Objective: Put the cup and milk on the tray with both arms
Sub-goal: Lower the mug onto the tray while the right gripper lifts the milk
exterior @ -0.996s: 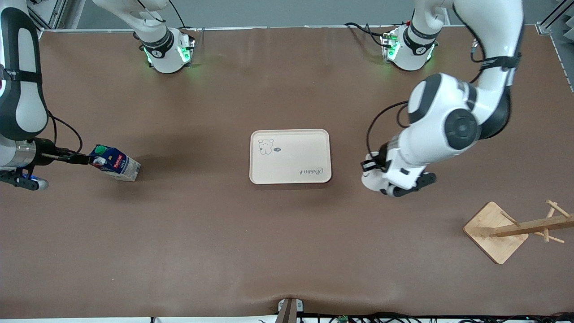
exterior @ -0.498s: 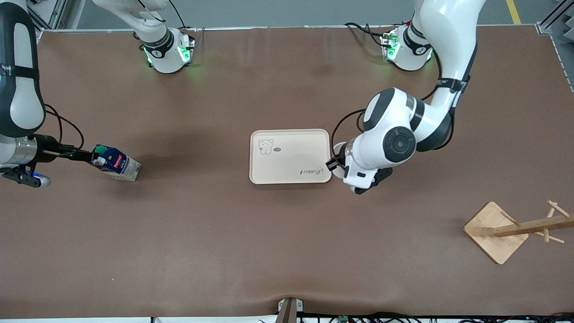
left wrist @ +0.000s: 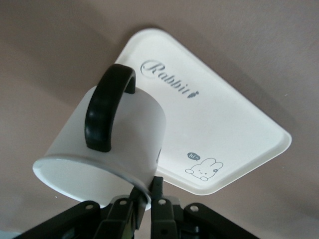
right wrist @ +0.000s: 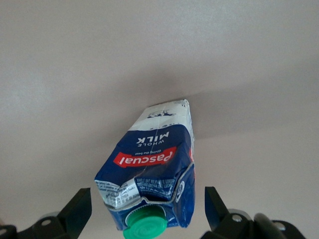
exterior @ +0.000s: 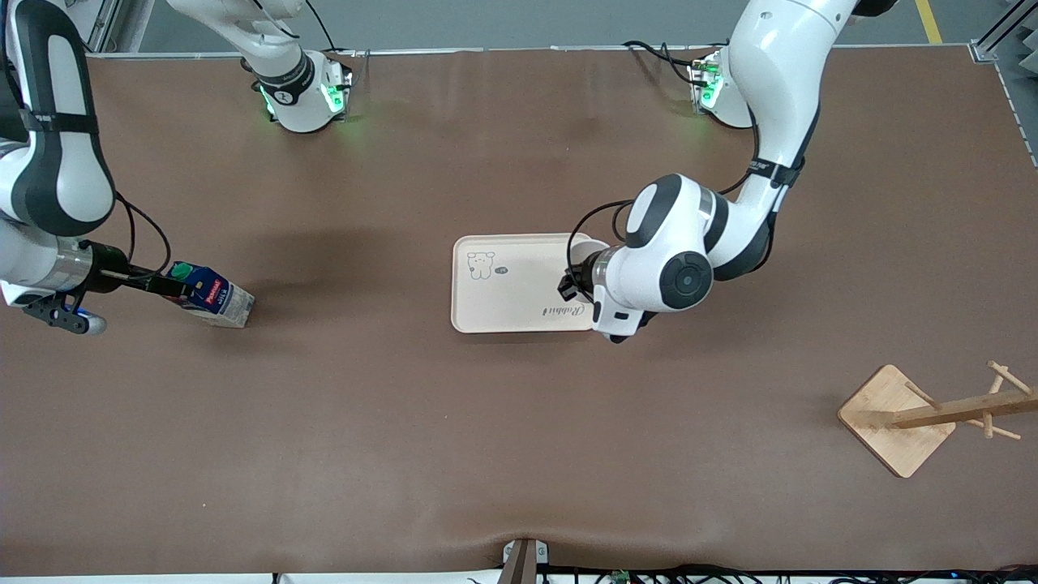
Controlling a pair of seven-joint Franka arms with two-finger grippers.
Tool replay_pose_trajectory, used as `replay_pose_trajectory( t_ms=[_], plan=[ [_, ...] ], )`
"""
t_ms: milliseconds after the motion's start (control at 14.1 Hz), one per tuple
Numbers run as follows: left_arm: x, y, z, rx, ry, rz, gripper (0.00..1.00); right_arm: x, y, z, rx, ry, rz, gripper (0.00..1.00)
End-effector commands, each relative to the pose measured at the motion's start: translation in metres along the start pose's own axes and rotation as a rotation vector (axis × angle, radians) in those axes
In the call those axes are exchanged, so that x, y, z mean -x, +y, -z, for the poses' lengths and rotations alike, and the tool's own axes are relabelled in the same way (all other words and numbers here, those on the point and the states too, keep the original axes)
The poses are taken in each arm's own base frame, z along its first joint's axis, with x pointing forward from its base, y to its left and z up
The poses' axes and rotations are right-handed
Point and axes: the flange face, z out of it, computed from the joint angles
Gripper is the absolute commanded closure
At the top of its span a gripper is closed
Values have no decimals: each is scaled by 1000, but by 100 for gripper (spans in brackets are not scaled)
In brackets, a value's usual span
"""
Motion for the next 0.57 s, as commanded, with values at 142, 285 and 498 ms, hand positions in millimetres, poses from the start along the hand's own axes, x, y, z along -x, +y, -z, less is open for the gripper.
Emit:
replay_pose_trajectory(
  t_ms=[142,285,498],
  plan=[
    [-4,8,-45,-34,-78,49,100,29,3,-22,-24,81,-26,34],
    [-9,7,-55,-42,-94,62,100,33,6,-25,-28,113,-28,100],
    [-14,6,-72,-65,-104,69,100,27,-2,3,-35,116,-17,100]
  ],
)
